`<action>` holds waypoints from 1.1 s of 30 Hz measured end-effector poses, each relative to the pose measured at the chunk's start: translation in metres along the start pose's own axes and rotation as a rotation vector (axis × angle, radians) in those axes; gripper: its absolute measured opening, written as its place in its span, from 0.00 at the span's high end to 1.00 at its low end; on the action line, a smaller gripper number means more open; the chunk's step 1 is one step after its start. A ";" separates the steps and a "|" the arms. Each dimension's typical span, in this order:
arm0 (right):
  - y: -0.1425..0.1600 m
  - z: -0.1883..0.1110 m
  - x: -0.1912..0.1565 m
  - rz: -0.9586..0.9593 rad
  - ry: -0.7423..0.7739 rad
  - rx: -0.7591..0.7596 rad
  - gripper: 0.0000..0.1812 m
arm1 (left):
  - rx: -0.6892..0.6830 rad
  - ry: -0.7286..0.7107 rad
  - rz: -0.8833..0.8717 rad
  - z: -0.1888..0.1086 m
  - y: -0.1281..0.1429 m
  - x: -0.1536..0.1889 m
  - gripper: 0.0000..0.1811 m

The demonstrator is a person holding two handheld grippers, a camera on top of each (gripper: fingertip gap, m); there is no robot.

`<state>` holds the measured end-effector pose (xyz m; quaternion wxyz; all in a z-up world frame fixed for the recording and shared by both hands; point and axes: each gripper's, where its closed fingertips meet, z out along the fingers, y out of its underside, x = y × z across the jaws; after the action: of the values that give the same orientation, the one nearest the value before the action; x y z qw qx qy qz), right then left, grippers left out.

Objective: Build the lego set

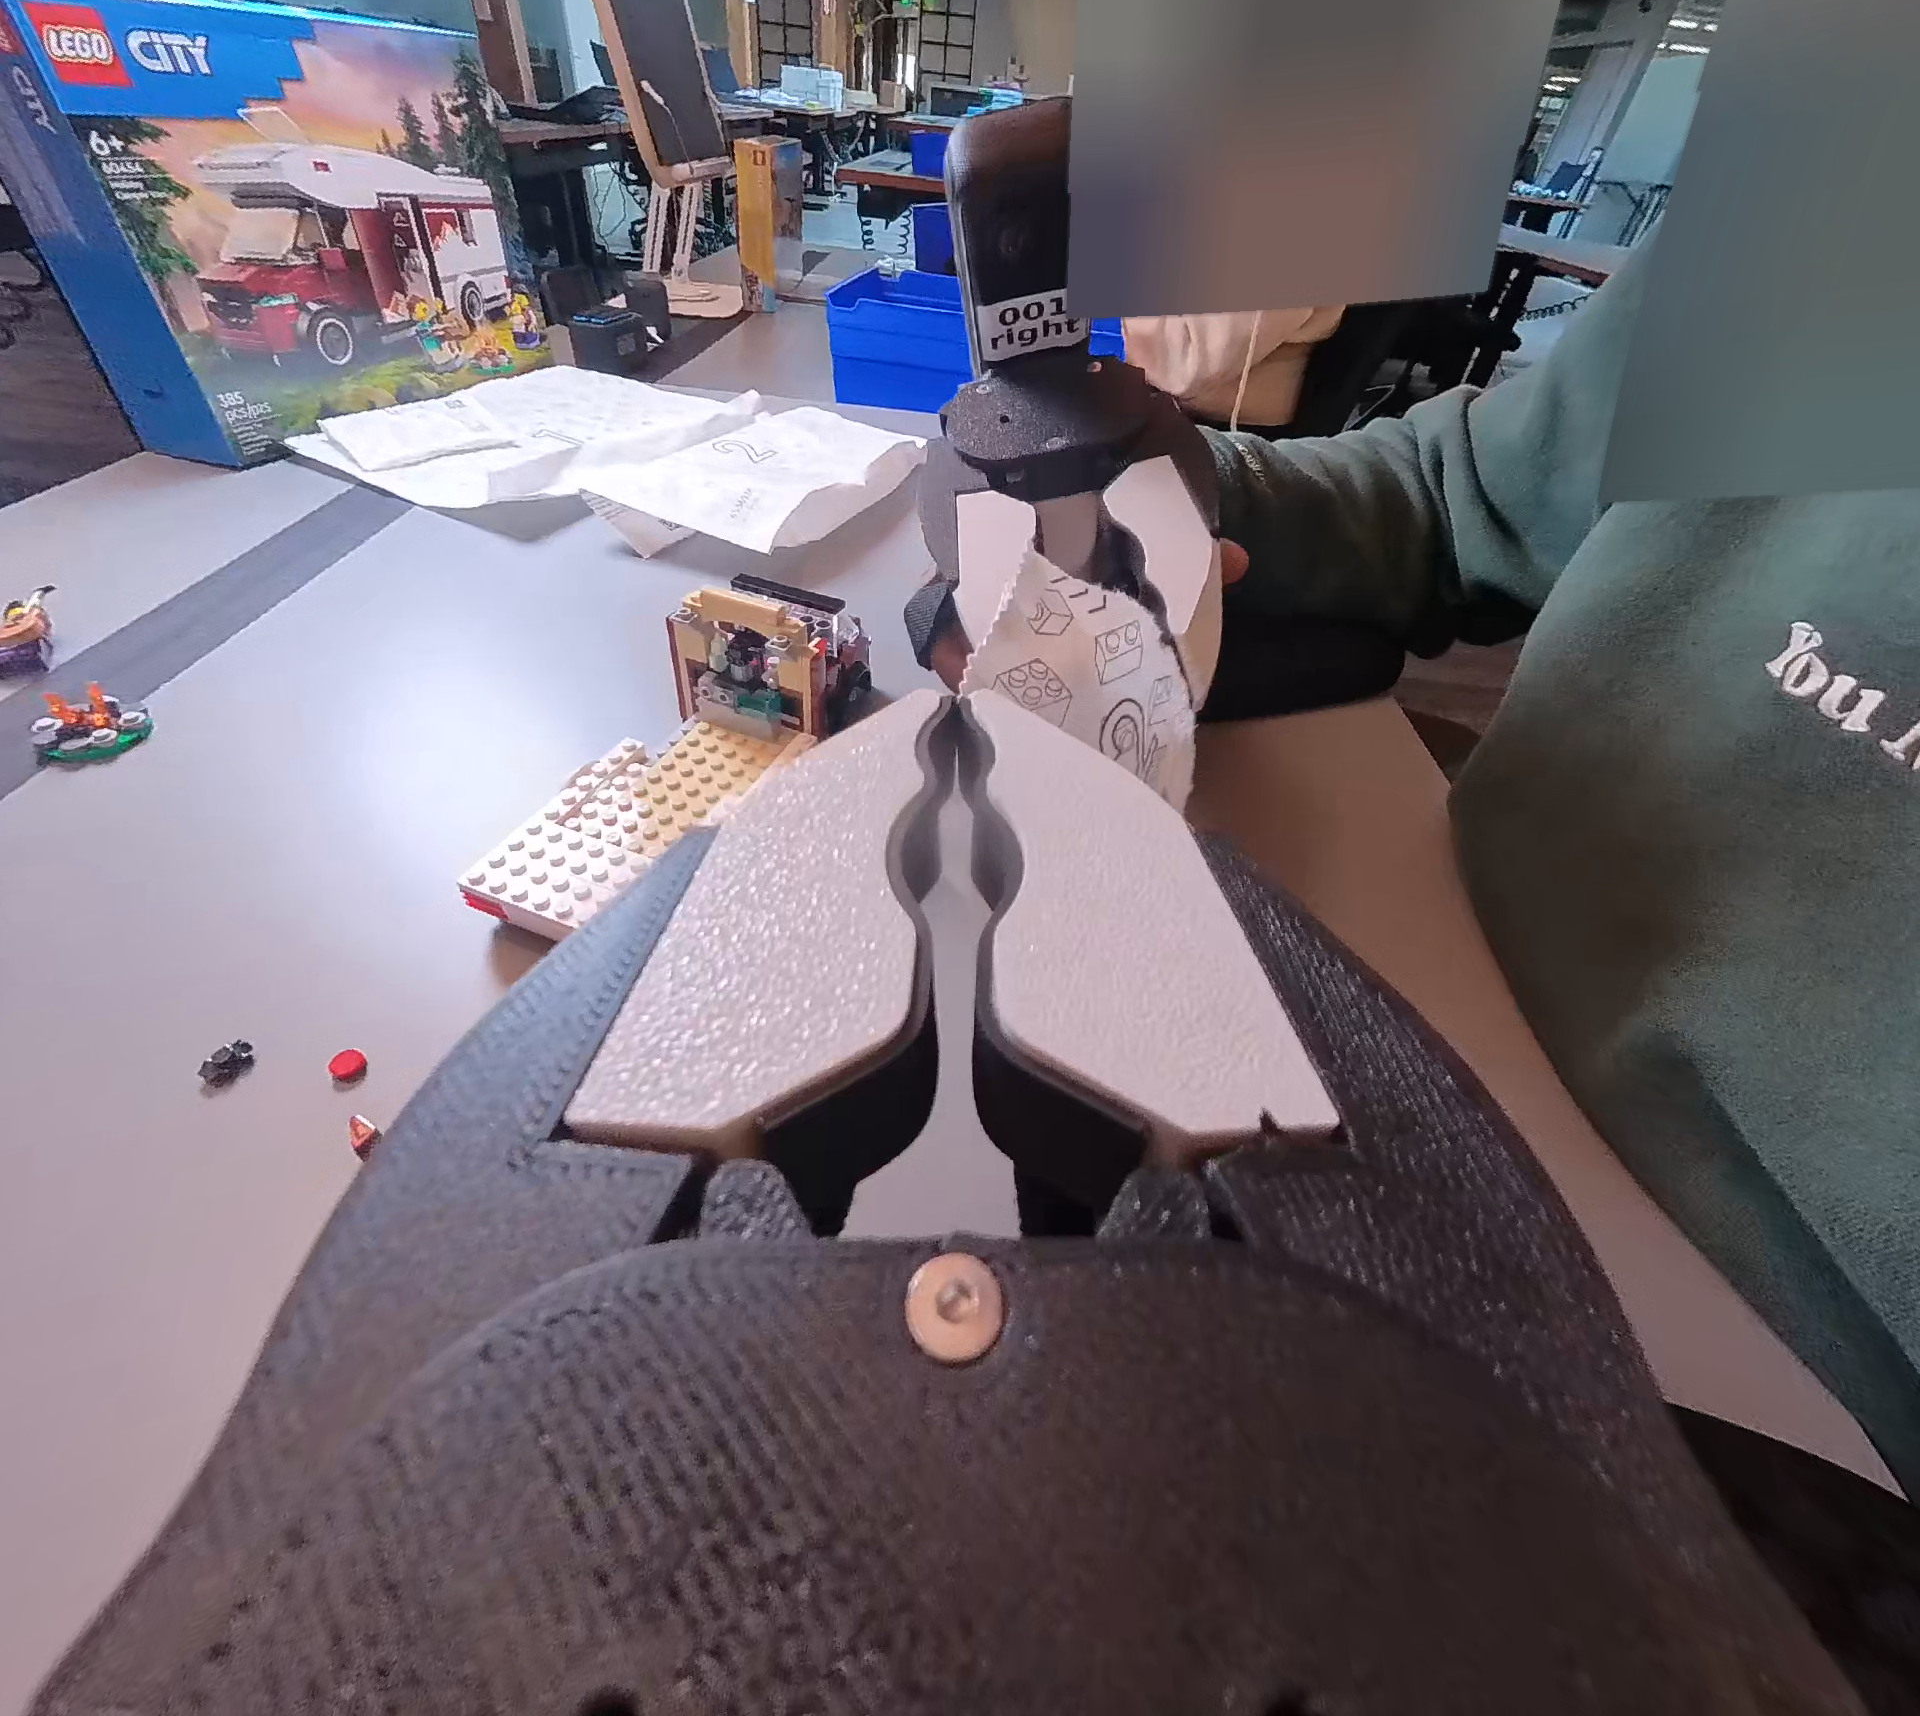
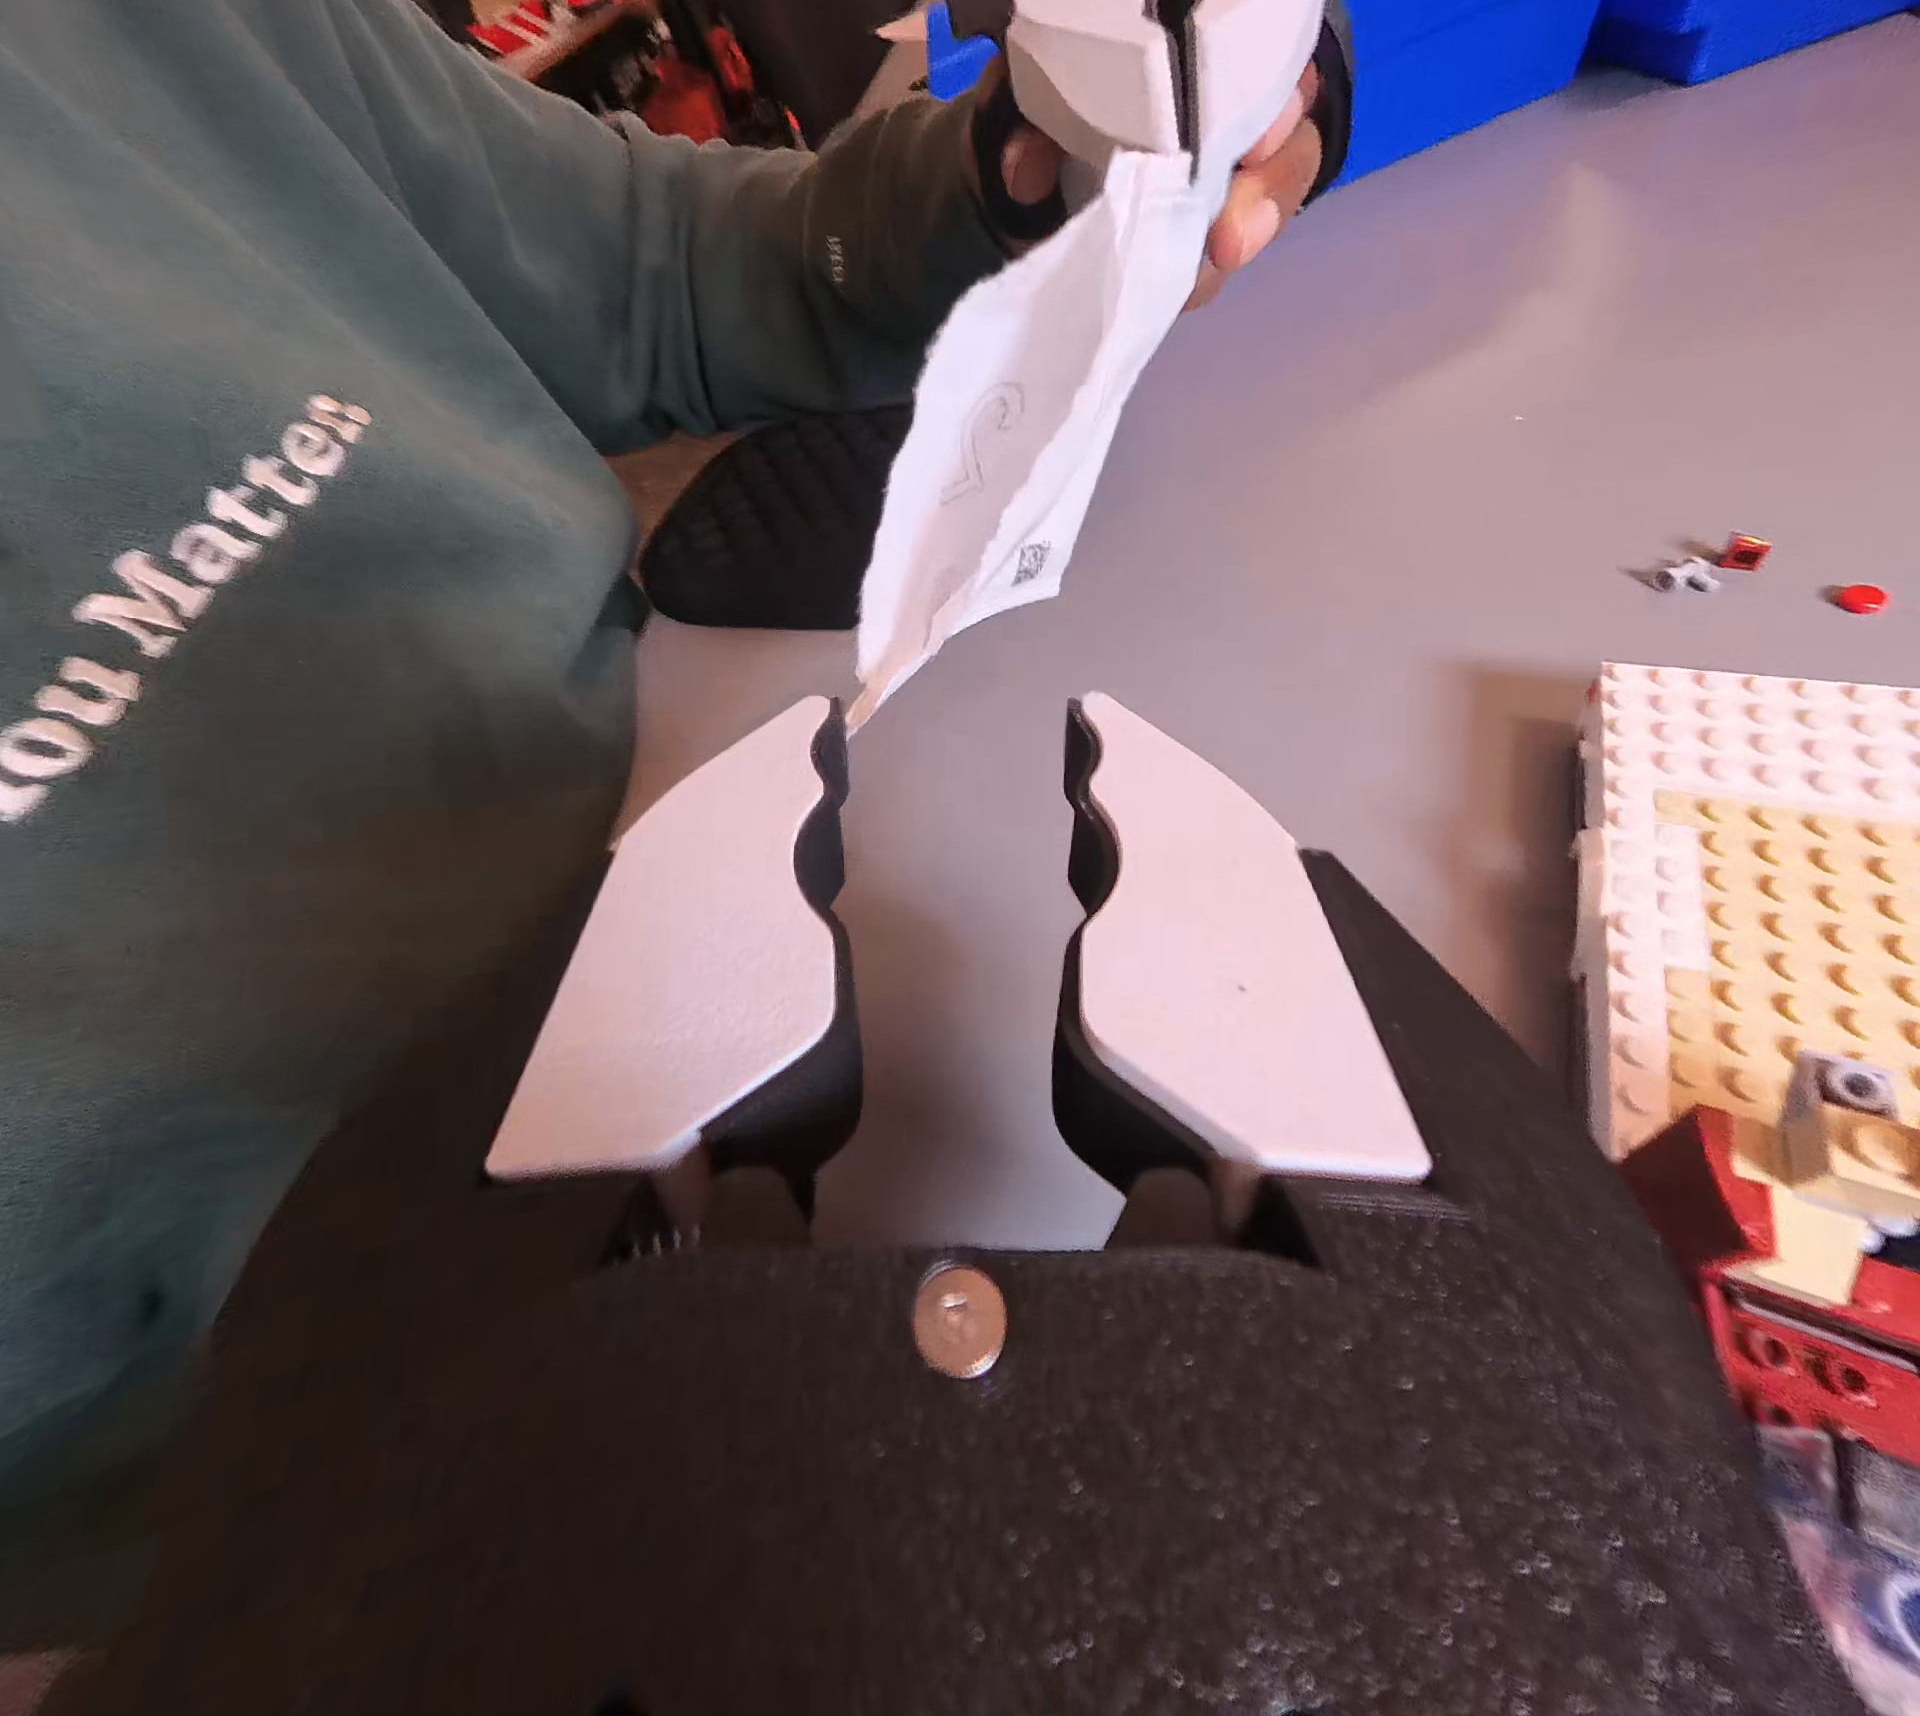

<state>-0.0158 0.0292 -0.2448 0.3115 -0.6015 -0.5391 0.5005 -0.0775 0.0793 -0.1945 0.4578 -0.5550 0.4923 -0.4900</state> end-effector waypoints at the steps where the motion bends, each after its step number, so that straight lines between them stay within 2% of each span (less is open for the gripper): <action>1: -0.002 -0.001 -0.003 0.013 -0.023 0.015 0.77 | -0.001 0.003 0.000 0.000 0.000 0.001 1.00; 6: -0.005 -0.003 -0.012 0.067 -0.114 0.050 0.70 | 0.004 0.000 -0.003 -0.001 -0.001 -0.001 1.00; 9: -0.003 0.000 -0.004 0.058 -0.065 0.038 0.72 | 0.005 -0.001 0.000 -0.001 -0.001 0.000 1.00; 12: 0.001 0.005 0.002 0.041 -0.018 0.018 0.80 | 0.007 0.001 -0.003 -0.001 -0.002 0.000 1.00; 15: 0.005 0.004 0.017 0.029 0.082 -0.008 1.00 | 0.007 -0.005 -0.003 -0.001 -0.002 -0.001 1.00; 18: 0.004 -0.001 0.014 0.009 0.068 -0.031 1.00 | -0.015 0.005 -0.022 -0.001 0.002 -0.001 1.00; 20: 0.009 -0.005 0.017 -0.015 0.085 -0.093 1.00 | -0.076 0.025 -0.045 0.000 0.011 0.000 1.00; 22: 0.014 -0.010 0.019 -0.025 0.083 -0.196 1.00 | -0.176 0.017 -0.035 0.000 0.025 -0.002 0.87; 24: 0.018 -0.015 0.022 -0.051 0.089 -0.322 1.00 | -0.244 -0.010 -0.009 0.001 0.036 -0.006 0.84; 26: 0.019 -0.015 0.024 -0.074 0.078 -0.450 1.00 | -0.300 0.001 0.007 0.005 0.047 -0.002 0.87; 29: 0.016 -0.012 0.032 -0.107 0.075 -0.609 1.00 | -0.360 0.018 0.054 0.008 0.057 0.004 0.98; 31: 0.013 -0.010 0.037 -0.129 0.059 -0.677 1.00 | -0.400 -0.029 0.081 0.005 0.063 -0.002 0.99; 33: 0.008 -0.009 0.040 -0.139 0.046 -0.692 1.00 | -0.359 -0.057 0.078 0.001 0.059 -0.006 0.99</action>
<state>-0.0083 0.0677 -0.2600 0.1347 -0.6445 -0.7092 0.2520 -0.0823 0.0798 -0.2540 0.3838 -0.6219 0.5797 -0.3603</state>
